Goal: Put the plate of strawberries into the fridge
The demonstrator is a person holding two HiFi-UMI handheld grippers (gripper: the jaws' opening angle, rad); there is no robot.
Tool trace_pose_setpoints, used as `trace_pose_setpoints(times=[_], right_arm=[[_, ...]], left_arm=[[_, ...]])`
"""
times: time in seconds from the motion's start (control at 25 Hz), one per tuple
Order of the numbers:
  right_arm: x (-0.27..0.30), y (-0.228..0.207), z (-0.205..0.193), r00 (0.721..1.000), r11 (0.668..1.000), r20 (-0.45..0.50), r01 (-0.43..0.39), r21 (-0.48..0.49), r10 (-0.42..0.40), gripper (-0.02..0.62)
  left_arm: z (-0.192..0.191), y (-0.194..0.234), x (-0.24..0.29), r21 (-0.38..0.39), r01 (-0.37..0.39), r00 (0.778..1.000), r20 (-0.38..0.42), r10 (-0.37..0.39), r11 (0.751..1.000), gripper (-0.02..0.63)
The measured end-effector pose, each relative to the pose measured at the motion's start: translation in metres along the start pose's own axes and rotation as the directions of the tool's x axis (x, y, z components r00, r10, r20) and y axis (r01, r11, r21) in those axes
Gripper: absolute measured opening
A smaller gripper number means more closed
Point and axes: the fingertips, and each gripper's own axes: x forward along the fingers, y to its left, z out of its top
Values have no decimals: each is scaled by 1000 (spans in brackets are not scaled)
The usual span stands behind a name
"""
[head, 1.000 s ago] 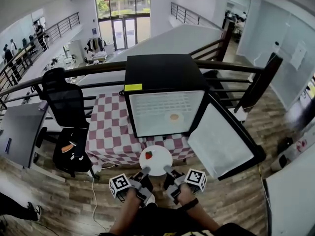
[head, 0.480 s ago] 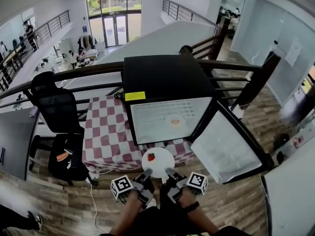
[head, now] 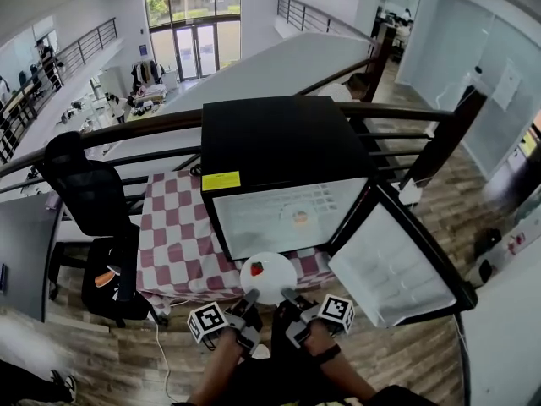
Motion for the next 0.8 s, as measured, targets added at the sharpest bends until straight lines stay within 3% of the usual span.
trace_pose_setpoints(times=[0.2, 0.8], right_arm=[[10, -7, 16, 1000, 1000, 6, 4, 23, -4, 29], [53, -26, 66, 1000, 999, 3, 8, -43, -8, 29]], left_arm=[[5, 4, 20, 11, -16, 1000, -19, 17, 1000, 40], [32, 36, 74, 58, -36, 999, -20, 37, 998, 40]])
